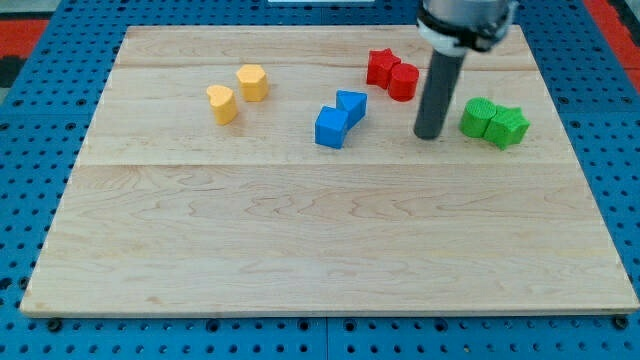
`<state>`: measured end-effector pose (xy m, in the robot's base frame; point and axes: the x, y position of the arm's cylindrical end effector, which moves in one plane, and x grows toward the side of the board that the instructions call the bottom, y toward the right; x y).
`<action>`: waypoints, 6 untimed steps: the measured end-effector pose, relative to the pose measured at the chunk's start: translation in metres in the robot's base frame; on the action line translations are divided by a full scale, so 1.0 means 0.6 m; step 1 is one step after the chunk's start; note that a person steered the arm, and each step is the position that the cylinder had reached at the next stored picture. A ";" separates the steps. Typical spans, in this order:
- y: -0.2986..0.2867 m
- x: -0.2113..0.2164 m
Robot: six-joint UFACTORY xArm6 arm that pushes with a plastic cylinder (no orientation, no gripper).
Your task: Push the green star into the yellow heart
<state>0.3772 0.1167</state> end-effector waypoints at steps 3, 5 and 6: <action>-0.120 -0.113; -0.123 -0.176; -0.114 -0.176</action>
<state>0.2717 0.0486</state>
